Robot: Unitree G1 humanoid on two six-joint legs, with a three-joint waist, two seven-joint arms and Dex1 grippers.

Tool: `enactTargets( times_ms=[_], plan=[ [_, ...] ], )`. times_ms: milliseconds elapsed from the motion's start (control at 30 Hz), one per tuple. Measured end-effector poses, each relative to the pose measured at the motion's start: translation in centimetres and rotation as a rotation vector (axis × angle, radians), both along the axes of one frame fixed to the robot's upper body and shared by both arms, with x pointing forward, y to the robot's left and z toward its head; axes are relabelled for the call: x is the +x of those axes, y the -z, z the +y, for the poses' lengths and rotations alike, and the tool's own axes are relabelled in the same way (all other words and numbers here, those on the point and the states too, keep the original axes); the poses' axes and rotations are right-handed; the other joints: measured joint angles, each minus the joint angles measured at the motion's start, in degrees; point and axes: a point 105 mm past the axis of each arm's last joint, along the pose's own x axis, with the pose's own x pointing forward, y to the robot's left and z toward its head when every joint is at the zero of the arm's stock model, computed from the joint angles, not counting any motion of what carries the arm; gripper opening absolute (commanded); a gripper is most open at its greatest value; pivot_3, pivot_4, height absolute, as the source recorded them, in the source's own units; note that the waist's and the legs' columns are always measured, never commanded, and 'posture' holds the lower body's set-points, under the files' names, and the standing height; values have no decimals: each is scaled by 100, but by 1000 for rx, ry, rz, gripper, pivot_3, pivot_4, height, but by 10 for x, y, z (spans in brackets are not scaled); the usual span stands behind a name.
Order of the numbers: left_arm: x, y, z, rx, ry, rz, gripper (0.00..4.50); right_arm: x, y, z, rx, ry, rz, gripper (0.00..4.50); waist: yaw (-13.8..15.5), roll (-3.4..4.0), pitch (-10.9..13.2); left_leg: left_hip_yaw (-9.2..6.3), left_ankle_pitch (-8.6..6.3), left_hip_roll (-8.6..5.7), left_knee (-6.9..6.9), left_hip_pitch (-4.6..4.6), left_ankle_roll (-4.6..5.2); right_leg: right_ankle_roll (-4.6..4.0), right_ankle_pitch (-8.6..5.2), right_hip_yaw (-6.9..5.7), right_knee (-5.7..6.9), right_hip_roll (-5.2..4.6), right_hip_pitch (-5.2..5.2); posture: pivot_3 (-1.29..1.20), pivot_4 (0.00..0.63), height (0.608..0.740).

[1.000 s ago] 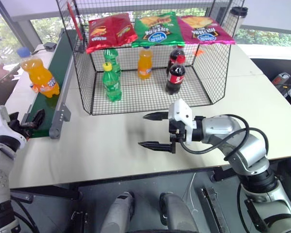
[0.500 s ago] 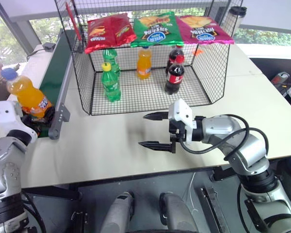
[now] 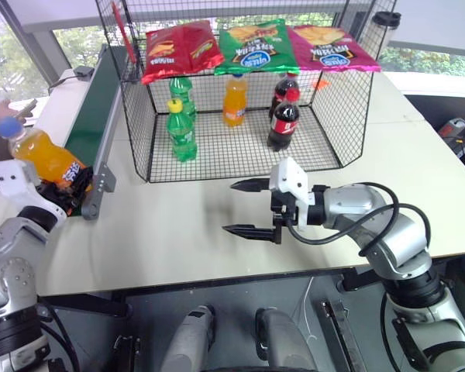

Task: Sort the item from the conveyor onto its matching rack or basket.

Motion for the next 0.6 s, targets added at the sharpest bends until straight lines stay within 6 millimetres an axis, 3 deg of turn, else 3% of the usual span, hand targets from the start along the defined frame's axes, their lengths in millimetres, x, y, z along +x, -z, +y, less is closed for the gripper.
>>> enactTargets(
  times_ms=[67,133,233,300,400,600],
  plan=[
    [2,-15,-6,19,51,-23,2985,0,0,0,3,2,2,4500,10,-2,1,0,0,0,0,-2,0,0,0,-1,-2,0,0,0,150,739],
    [2,-32,-24,69,152,-45,2985,0,-1,0,8,4,5,4500,31,-3,1,1,0,-2,0,-3,0,0,0,-1,-5,-1,1,0,150,739],
    [-3,-38,-74,134,389,-44,2985,2,-4,0,21,13,-1,4500,44,-2,1,6,-1,-3,0,-3,3,0,0,3,-13,-3,4,0,150,739],
    [-9,-22,-119,175,601,13,2985,4,-8,1,34,24,-13,4500,39,-2,1,6,-1,-3,-1,-3,3,0,0,4,-13,-3,4,0,150,739],
    [-21,8,-166,276,830,87,2985,8,-12,1,37,40,-24,4500,10,-2,1,10,-1,0,-5,-2,3,-2,1,7,-12,0,1,0,150,739],
    [-26,44,-204,430,1002,63,2985,12,-11,-1,31,64,-24,4500,-36,0,2,10,0,2,-13,-3,5,-4,0,8,-13,0,-4,0,150,739]
  ],
)
